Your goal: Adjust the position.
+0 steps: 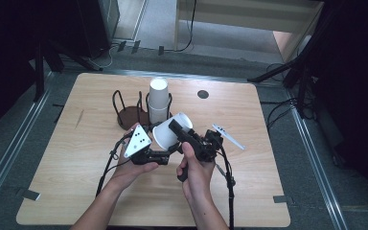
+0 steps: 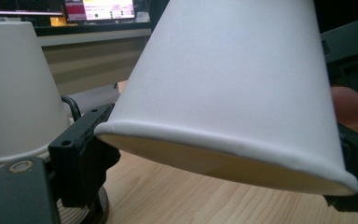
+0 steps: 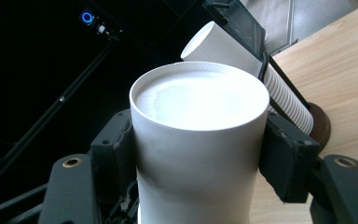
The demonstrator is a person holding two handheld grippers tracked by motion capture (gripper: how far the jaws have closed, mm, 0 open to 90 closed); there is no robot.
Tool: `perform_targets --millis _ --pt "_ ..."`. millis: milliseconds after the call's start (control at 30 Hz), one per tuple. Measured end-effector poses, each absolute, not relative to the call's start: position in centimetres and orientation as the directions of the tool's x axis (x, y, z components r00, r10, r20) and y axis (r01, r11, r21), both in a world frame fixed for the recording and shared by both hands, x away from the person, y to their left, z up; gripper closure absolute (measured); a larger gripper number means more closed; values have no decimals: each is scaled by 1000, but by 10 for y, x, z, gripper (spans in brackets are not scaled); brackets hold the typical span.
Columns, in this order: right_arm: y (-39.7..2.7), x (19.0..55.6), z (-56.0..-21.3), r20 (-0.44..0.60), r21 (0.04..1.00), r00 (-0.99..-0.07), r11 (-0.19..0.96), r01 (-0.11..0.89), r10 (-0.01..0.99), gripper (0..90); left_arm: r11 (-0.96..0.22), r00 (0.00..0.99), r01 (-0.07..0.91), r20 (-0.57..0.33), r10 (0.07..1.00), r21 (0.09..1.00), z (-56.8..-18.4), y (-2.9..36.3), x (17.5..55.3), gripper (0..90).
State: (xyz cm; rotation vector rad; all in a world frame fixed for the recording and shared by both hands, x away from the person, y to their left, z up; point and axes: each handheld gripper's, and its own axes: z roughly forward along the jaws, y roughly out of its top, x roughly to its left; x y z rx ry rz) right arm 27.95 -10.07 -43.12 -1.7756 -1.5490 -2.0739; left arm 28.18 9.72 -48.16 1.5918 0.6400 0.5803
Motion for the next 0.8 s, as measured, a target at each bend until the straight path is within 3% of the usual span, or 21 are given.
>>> perform_targets --millis 500,800 --pt "-109 287 -432 716 684 -402 -458 568 570 285 -101 722 61 26 692 993 -485 98 280 235" --pt "-116 289 -424 629 760 -449 -378 529 635 132 -93 717 66 17 697 994 -484 104 281 253"
